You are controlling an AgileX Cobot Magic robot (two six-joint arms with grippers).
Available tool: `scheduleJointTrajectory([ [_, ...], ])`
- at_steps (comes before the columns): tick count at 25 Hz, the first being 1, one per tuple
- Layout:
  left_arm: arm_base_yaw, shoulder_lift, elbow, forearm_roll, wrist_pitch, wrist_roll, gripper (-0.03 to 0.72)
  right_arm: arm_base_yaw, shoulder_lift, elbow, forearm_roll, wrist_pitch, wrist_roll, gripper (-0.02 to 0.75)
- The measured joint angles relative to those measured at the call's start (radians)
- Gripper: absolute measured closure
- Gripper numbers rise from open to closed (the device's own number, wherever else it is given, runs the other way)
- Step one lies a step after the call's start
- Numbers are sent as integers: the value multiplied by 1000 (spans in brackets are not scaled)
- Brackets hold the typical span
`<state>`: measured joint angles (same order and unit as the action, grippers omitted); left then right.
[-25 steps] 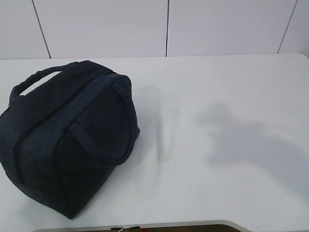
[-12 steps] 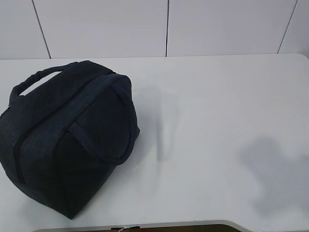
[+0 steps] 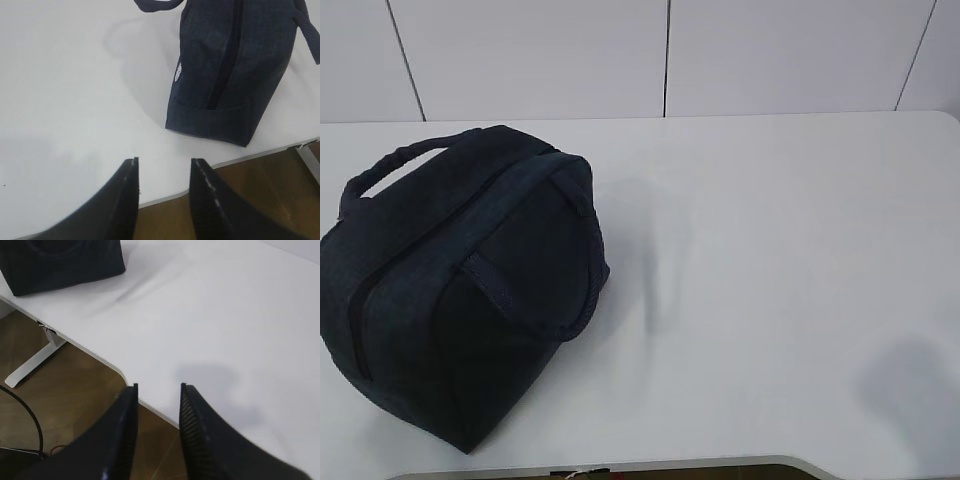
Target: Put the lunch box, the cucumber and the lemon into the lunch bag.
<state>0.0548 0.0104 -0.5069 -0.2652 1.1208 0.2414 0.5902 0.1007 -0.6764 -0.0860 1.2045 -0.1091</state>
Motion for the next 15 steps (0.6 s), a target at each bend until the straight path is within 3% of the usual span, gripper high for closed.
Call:
scheduleJointTrajectory([
  [7,0,0,0,0,0,0,446,0,-110,139,0,-72,-2,494],
  [15,0,0,0,0,0,0,446,0,-116,161,-2,-79,-2,494],
])
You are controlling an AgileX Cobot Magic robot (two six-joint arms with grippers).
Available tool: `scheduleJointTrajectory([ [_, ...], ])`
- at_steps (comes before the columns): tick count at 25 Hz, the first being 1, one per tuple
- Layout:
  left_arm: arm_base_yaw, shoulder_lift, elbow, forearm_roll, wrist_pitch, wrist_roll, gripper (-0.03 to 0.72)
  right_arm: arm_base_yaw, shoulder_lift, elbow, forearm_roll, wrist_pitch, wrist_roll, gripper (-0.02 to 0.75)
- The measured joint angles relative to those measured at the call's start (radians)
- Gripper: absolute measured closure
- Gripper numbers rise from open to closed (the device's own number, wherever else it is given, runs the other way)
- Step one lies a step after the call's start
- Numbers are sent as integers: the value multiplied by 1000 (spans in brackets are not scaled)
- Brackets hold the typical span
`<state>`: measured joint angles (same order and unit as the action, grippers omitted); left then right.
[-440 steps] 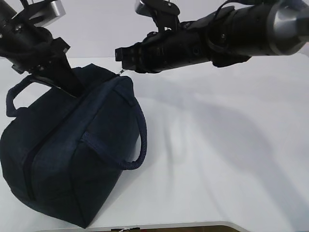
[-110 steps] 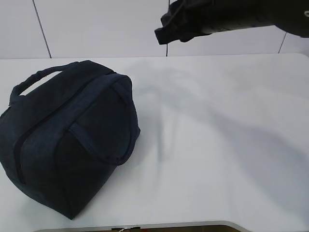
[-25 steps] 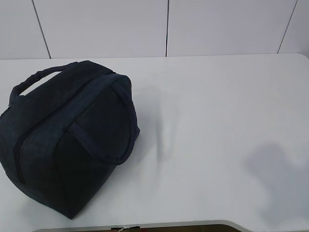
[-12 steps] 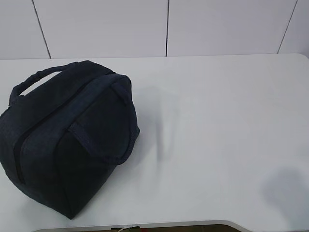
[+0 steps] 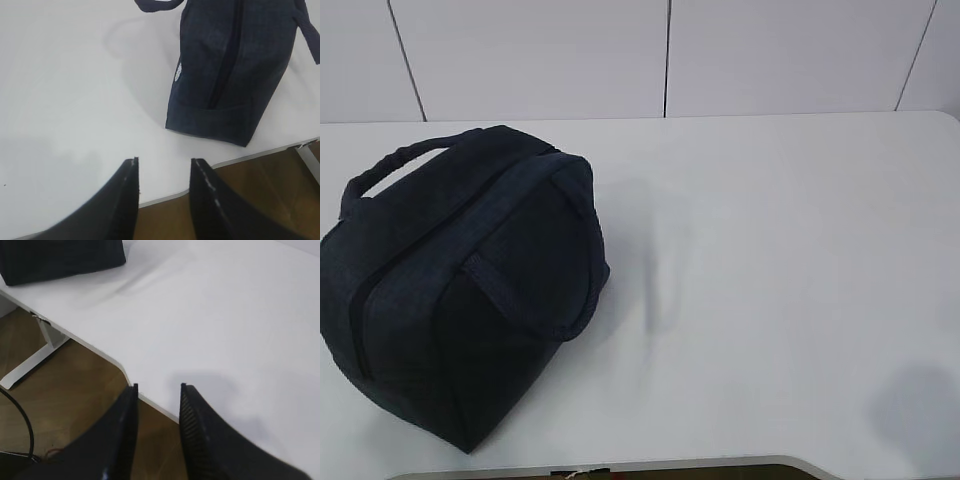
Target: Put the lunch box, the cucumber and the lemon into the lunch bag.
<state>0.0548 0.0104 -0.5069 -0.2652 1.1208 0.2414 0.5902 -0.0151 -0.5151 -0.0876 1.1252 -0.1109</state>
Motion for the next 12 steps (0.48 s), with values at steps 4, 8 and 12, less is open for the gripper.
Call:
scheduleJointTrajectory([
  [4,0,0,0,0,0,0,446,0,0,14,-4,9,-2,494],
  [8,0,0,0,0,0,0,446,0,0,14,-6,10,-2,494],
  [12,0,0,0,0,0,0,446,0,0,14,-6,12,-2,494],
])
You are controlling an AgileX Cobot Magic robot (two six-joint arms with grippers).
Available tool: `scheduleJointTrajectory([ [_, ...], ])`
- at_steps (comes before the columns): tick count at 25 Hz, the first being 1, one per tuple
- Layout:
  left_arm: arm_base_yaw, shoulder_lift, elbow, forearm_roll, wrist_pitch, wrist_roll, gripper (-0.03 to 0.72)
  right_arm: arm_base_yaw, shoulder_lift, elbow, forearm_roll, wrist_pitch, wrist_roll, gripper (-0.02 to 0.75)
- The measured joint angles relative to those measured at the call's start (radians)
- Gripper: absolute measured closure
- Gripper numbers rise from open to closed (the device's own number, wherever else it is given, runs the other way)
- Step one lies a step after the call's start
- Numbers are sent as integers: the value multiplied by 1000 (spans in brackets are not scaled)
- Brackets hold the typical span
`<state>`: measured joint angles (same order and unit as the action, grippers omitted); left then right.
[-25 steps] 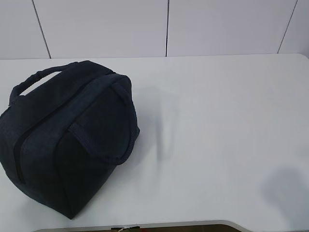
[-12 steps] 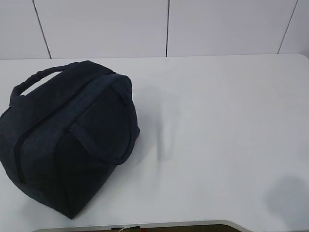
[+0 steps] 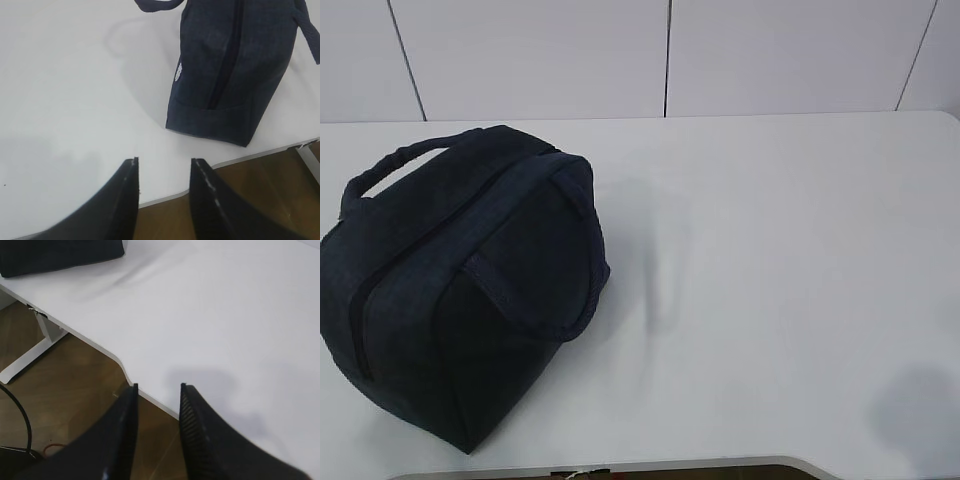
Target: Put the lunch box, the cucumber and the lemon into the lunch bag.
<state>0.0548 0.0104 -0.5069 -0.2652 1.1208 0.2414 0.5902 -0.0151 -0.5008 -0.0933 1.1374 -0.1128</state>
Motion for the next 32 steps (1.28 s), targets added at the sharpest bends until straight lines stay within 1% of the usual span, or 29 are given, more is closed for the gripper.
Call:
scheduleJointTrajectory([
  [8,0,0,0,0,0,0,446,0,0,0,-1,0,-2,495],
  [11,0,0,0,0,0,0,446,-23,0,0,-1,0,-2,495],
  [13,0,0,0,0,0,0,446,-63,0,0,-2,2,-2,495],
  [19,0,0,0,0,0,0,446,-260,0,0,-2,2,-2,495],
  [23,0,0,0,0,0,0,446,-332,0,0,-2,2,-2,495],
  [28,-20,0,0,-2,0,0,446,-435,0,0,-2,2,-2,496],
  [30,-21,0,0,-2,0,0,446,-460,0,0,-2,2,-2,496],
  [32,-21,0,0,-4,0,0,446,-464,0,0,-2,2,-2,496],
])
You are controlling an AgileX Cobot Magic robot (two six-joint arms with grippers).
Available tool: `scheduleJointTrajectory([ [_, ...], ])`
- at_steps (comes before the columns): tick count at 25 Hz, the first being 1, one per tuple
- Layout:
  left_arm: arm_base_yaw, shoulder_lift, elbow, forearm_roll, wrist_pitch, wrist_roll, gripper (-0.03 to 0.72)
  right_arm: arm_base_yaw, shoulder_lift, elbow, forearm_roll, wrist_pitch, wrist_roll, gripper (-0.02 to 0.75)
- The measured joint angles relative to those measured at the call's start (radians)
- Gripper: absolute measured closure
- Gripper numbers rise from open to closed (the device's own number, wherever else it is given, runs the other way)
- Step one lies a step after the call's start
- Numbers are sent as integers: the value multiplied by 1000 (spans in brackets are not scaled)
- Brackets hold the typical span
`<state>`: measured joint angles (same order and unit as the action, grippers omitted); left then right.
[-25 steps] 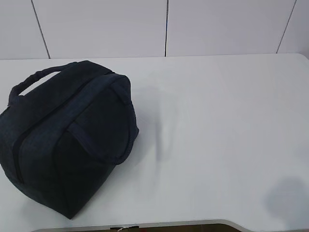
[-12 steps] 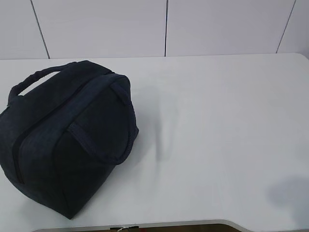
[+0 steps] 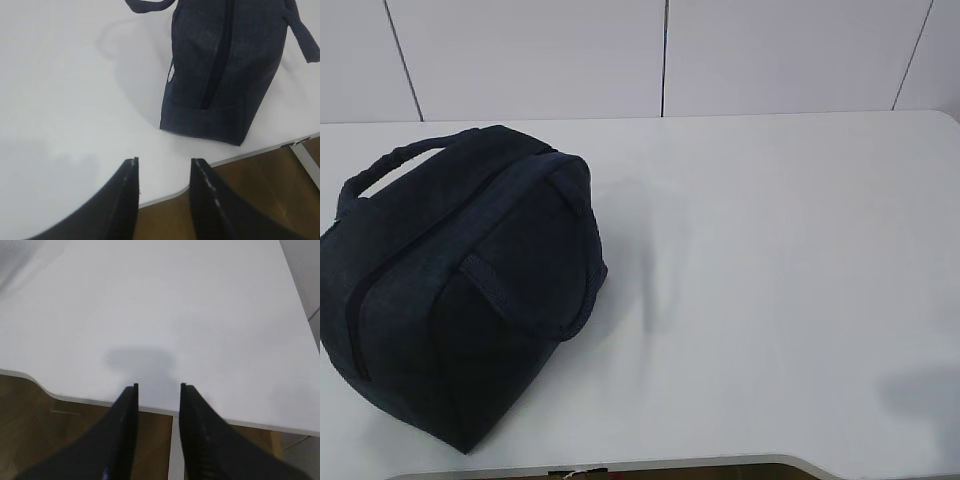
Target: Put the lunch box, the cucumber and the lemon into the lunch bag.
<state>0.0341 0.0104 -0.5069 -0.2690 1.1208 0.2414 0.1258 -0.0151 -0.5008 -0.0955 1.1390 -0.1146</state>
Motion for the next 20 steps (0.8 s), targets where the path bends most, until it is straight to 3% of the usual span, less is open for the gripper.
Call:
scheduleJointTrajectory([
  [20,0,0,0,0,0,0,446,-2,0,0,0,0,0,496],
])
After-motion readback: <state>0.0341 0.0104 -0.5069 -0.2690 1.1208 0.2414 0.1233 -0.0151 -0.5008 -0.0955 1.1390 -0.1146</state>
